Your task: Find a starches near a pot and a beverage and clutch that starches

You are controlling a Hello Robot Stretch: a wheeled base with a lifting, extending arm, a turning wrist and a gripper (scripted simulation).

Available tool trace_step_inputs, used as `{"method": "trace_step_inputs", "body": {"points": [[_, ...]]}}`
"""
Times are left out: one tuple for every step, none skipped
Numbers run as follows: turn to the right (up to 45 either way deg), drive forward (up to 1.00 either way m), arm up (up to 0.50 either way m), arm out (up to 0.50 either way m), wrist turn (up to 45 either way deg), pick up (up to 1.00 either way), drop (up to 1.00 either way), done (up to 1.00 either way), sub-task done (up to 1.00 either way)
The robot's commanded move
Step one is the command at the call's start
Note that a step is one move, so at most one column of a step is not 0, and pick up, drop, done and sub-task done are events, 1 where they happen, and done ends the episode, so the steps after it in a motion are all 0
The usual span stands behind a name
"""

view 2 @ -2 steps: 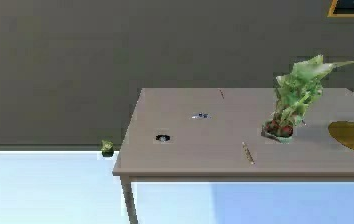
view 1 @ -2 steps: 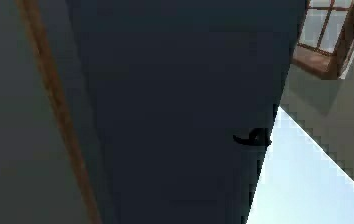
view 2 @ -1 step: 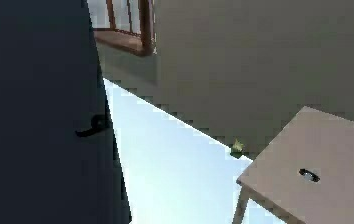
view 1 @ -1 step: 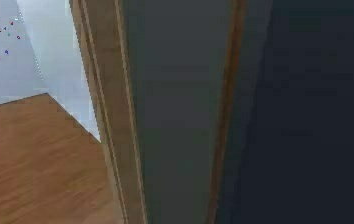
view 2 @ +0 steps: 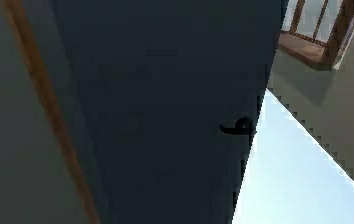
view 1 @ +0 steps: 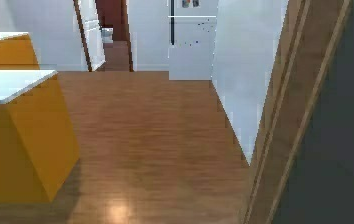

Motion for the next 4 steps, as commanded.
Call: {"method": "trace_step_inputs", "body": {"points": [[-21.0,0.0,0.0,0.0,0.0,0.0,0.0,0.0,0.0],[0.0,0.8,0.0,0.0,0.0,0.0,0.0,0.0,0.0],[-45.0,0.0,0.0,0.0,0.0,0.0,0.0,0.0,0.0],[-6.0,0.0,0.0,0.0,0.0,0.0,0.0,0.0,0.0]]}}
